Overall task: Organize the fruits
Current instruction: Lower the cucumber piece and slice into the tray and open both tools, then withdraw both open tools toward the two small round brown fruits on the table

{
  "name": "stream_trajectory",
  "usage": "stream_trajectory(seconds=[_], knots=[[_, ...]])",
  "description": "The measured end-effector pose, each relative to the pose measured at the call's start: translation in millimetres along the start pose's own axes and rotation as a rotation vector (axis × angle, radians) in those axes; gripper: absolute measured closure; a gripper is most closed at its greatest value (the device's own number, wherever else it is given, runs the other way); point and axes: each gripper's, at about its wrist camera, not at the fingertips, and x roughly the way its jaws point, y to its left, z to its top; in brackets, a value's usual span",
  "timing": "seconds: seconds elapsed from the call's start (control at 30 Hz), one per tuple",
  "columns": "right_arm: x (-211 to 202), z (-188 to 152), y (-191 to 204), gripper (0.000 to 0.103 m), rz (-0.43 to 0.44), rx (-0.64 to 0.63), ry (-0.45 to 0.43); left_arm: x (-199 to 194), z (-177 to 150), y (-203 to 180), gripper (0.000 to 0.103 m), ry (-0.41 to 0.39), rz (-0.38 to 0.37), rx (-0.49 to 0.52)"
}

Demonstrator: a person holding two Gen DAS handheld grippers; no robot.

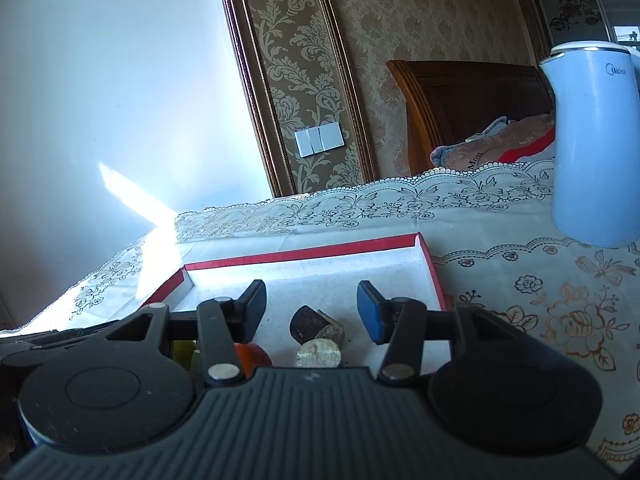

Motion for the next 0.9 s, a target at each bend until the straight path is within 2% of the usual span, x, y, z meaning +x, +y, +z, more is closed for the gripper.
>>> stream_trajectory(seconds=[0.03, 0.13, 0.17, 0.2, 0.27, 0.37, 0.47, 0.7, 0.9], knots=[[-5, -1, -4, 0.055, -0.002, 0.004, -0.002, -3, -4, 4, 0.088, -0.008, 0.006, 0.005], [-17, -7, -14, 0.055, -0.007, 0.016, 0.01, -10, -13, 13, 0.071, 0.001, 0.012, -0.001], [-21, -9, -17, 0.055, -0.007, 0.015, 0.017, -13, -16, 14, 0.061, -0.003, 0.014, 0.003], [-24, -12, -18, 0.055, -0.006, 0.011, 0.026, -16, -19, 15, 0.046, -0.007, 0.019, 0.009], [-31, -21, -20, 0.051, -0.014, -0.013, 0.049, -23, -25, 14, 0.033, -0.025, 0.031, 0.027], [-39, -32, -21, 0.049, -0.029, -0.048, 0.083, -34, -27, 12, 0.032, -0.048, 0.016, 0.04], [-43, -39, -21, 0.049, -0.035, -0.072, 0.104, -38, -30, 8, 0.024, -0.043, 0.007, 0.054], [-33, -43, -13, 0.049, -0.038, -0.108, 0.162, -42, -40, -9, 0.023, -0.014, -0.031, 0.116], [-19, -42, -3, 0.049, -0.045, -0.147, 0.194, -45, -41, -22, 0.023, 0.0, -0.073, 0.132]])
